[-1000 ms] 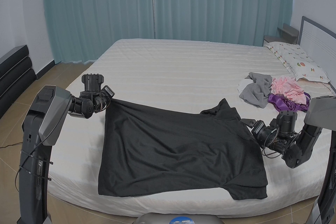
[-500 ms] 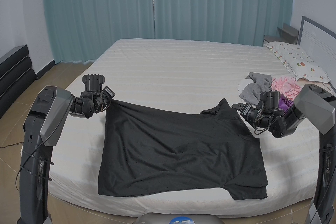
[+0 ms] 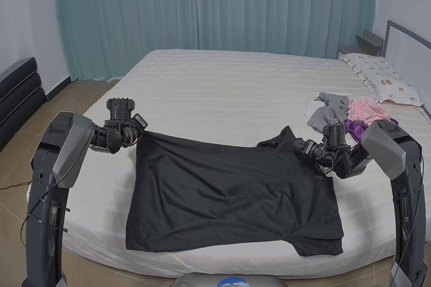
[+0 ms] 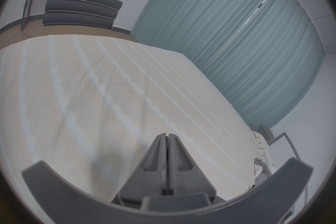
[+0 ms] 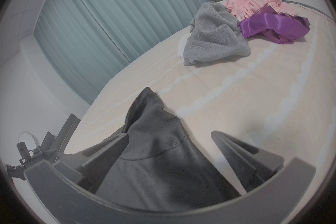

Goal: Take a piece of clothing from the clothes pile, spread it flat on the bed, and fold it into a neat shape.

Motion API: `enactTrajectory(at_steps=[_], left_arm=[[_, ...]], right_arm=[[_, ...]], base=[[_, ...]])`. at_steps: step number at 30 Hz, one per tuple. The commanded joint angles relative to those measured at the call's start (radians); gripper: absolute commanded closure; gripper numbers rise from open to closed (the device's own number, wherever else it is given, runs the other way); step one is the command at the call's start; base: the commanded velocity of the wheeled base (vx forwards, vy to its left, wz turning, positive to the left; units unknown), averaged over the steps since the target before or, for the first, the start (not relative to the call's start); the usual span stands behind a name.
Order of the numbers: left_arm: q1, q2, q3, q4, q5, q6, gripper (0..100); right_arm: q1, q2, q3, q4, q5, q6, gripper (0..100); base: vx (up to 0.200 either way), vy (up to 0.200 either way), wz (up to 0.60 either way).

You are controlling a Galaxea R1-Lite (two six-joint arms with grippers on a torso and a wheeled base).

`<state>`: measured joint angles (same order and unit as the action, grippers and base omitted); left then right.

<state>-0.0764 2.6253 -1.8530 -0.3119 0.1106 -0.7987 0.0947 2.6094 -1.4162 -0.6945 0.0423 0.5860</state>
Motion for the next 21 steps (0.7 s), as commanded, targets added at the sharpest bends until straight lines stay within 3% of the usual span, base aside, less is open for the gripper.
enactTrajectory(at_steps=[1,11,21], left_arm=[[-0.002,0.005,0.0,-0.001,0.0,0.0,100],[-0.003,0.012,0.0,-0.001,0.001,0.001,100],[-0.002,0.039,-0.061,-0.015,0.003,0.004,100]], right_arm=[[0.0,0.047,-0.033,0.0,0.001,-0.002,100],[0.002,0.041,-0.06,-0.011,0.001,0.014,100],[-0.036,0.001,-0.119,-0.017,-0.015,0.095,100]], base=[[0.0,0.0,0.0],[0.0,0.0,0.0],[0.0,0.0,0.0]])
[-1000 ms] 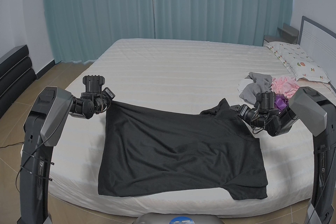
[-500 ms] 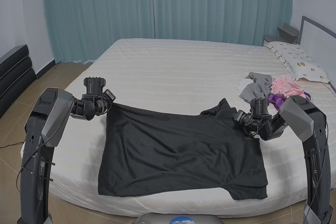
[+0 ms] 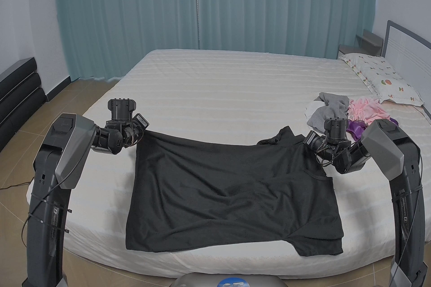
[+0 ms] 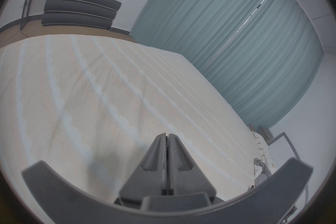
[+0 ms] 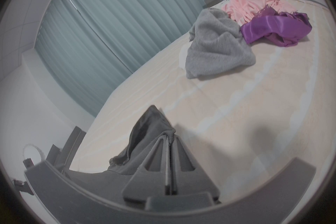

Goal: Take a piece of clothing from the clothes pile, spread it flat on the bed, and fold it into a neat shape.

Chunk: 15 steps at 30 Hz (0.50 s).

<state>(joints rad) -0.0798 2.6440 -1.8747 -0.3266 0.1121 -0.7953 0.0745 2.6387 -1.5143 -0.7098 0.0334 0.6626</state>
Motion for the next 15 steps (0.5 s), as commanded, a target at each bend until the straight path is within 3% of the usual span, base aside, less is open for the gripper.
enactTrajectory(at_steps=[1,5,15], left_arm=[[0.0,0.025,-0.052,0.0,0.004,0.001,100],[0.0,0.057,-0.125,-0.006,0.037,0.001,100],[-0.003,0.06,-0.125,-0.083,0.037,0.004,100]], right_arm=[[-0.019,-0.031,-0.027,-0.002,-0.013,0.025,100],[-0.045,-0.034,-0.095,-0.004,-0.067,0.037,100],[-0.051,-0.013,-0.161,-0.083,-0.144,0.029,100]], base=[[0.0,0.0,0.0],[0.0,0.0,0.0],[0.0,0.0,0.0]])
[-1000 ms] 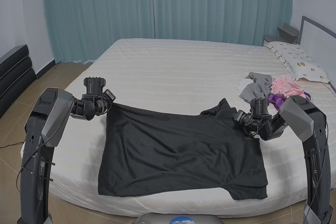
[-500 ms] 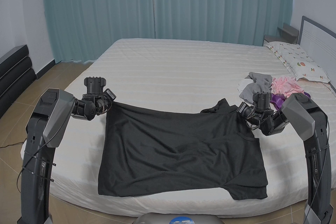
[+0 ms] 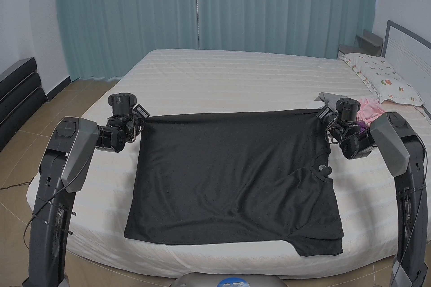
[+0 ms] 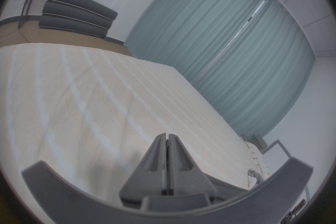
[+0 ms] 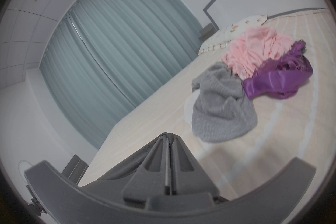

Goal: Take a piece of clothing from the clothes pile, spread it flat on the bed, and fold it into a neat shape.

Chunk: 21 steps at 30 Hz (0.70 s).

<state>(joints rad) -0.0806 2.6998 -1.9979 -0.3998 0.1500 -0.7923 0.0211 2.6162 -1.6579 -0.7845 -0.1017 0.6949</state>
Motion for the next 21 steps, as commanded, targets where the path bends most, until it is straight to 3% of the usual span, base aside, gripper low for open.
enactTrajectory(at_steps=[1,5,7,10,21], left_arm=[[-0.002,0.002,-0.002,-0.011,-0.001,0.001,100],[-0.002,-0.002,-0.002,-0.039,-0.004,0.001,100],[-0.001,-0.002,-0.002,-0.067,-0.004,0.001,100],[-0.002,-0.002,-0.002,-0.085,-0.004,0.001,100],[-0.002,0.015,-0.002,-0.122,0.002,0.004,100]], right_arm=[[0.003,0.013,-0.017,-0.01,-0.01,-0.003,100],[0.008,0.03,-0.039,-0.025,-0.023,-0.008,100],[0.008,0.064,-0.082,-0.055,-0.076,-0.014,100],[0.007,0.074,-0.106,-0.075,-0.099,-0.021,100],[0.017,0.145,-0.131,-0.088,-0.082,-0.075,100]], base=[[0.0,0.0,0.0],[0.0,0.0,0.0],[0.0,0.0,0.0],[0.0,0.0,0.0],[0.0,0.0,0.0]])
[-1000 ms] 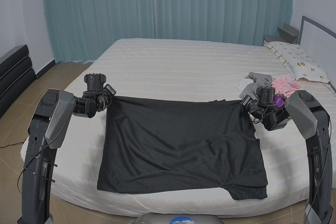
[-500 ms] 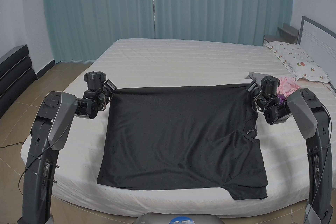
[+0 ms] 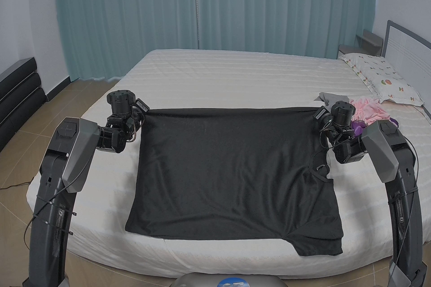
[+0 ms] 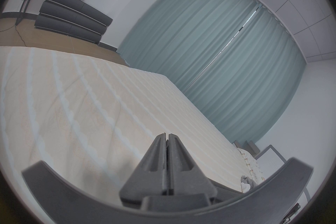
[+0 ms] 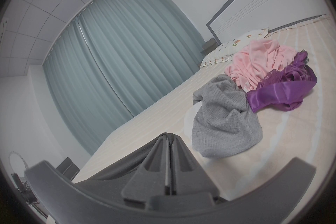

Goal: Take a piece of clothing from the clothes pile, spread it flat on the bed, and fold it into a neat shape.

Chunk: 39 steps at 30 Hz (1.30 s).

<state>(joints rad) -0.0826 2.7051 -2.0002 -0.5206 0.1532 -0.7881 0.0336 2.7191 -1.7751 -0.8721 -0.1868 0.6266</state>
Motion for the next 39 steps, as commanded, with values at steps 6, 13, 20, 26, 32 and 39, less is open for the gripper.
enactTrajectory(at_steps=[6,13,20,26,32,39], left_arm=[[-0.002,0.047,0.0,0.004,-0.001,0.013,100],[-0.002,0.076,0.0,0.01,0.0,0.038,100],[-0.008,0.073,0.0,0.041,0.002,0.038,0],[-0.003,0.025,0.078,0.047,0.003,0.038,0],[0.018,-0.176,0.365,0.03,-0.03,0.03,0],[0.015,-0.455,0.837,-0.099,-0.158,0.023,0]], right_arm=[[0.015,0.076,-0.017,0.004,0.001,-0.01,100],[0.026,0.106,-0.004,0.018,0.001,-0.028,100],[0.026,0.085,0.051,0.018,0.006,-0.028,0],[-0.001,-0.044,0.187,0.008,0.029,-0.007,0],[-0.021,-0.253,0.53,-0.1,0.139,0.028,0],[-0.015,-0.489,0.991,-0.277,0.279,0.091,0]], base=[[0.0,0.0,0.0],[0.0,0.0,0.0],[0.0,0.0,0.0],[0.0,0.0,0.0],[0.0,0.0,0.0],[0.0,0.0,0.0]])
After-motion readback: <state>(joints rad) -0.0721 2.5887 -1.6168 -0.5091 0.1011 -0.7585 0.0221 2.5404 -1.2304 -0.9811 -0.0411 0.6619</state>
